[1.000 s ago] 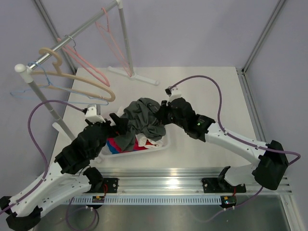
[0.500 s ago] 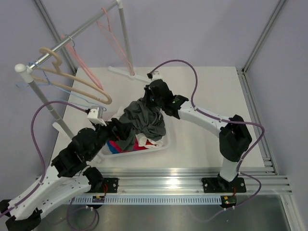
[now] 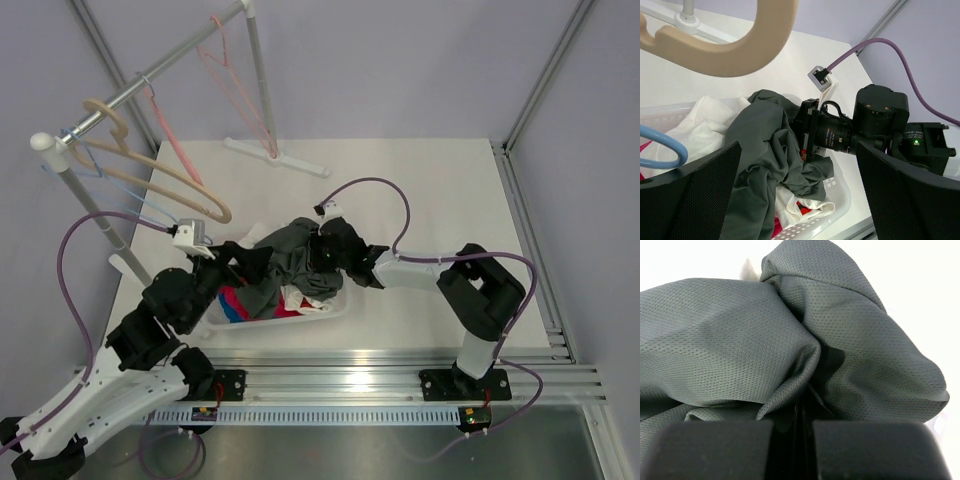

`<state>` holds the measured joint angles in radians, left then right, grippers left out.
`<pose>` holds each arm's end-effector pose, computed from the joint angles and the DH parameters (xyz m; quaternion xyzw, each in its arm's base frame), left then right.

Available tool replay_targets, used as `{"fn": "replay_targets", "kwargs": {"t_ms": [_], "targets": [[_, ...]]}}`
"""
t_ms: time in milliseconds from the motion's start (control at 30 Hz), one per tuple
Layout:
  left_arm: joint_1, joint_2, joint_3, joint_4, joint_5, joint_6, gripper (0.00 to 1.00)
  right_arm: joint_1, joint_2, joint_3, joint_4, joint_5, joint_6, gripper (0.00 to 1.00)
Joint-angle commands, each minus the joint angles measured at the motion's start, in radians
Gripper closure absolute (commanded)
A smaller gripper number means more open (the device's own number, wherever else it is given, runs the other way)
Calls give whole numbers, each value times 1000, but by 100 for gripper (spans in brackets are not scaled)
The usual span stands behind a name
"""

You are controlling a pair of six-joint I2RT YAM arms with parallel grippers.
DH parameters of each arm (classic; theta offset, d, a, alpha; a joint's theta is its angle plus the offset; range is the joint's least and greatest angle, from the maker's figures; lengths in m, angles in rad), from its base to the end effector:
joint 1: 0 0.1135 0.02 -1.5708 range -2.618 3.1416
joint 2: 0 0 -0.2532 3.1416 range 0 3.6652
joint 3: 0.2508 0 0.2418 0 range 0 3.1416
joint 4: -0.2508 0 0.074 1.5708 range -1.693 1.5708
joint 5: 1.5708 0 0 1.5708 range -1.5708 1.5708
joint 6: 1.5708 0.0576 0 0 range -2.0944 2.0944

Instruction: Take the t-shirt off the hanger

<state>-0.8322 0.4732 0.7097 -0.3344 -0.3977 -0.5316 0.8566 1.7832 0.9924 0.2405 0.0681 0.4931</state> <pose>0.1072 -0.0846 0.3297 -0.0224 0.7379 -0.3014 0.6034 0.2603 0.2943 0.1679 -0.1413 0.8608 0.2818 0.3997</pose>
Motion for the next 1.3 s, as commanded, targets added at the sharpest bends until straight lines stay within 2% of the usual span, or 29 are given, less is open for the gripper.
{"fn": "replay_targets", "kwargs": {"t_ms": [0,167,200,233,300,333,433,467,533,567,600,767,867,967,1067,1267], "targets": [[-2,8,19,78,-20,21,1,16,-18,2,-29,6,-27,100],[-2,45,60,54,11,48,1,16,-106,81,-174,74,-59,100],[-1,50,69,46,17,51,1,16,-126,100,-208,91,-67,97],[-1,60,85,41,22,59,1,16,-166,121,-233,123,-86,87],[-2,67,99,32,45,71,1,16,-223,182,-351,175,-103,76],[-2,76,106,31,56,76,1,16,-243,222,-380,186,-120,65],[-1,90,142,12,111,105,1,18,-298,297,-504,240,-131,50],[-1,102,164,-6,129,108,1,16,-312,310,-562,254,-133,35],[-2,111,188,-20,151,120,1,16,-361,327,-625,286,-136,20],[-2,116,209,-32,166,125,1,15,-378,328,-648,291,-131,5],[-2,117,218,-38,183,136,1,16,-416,328,-673,294,-126,1],[-2,108,218,-115,264,130,1,16,-597,249,-782,348,-61,1],[-1,97,185,-124,252,143,1,16,-795,174,-805,369,-27,1],[-2,70,157,-112,296,143,1,16,-945,86,-802,361,-34,0],[-2,41,134,-91,316,143,1,16,-1046,23,-808,366,-56,1],[-4,13,76,-35,353,153,1,16,-1151,-87,-770,368,-53,0]]}}
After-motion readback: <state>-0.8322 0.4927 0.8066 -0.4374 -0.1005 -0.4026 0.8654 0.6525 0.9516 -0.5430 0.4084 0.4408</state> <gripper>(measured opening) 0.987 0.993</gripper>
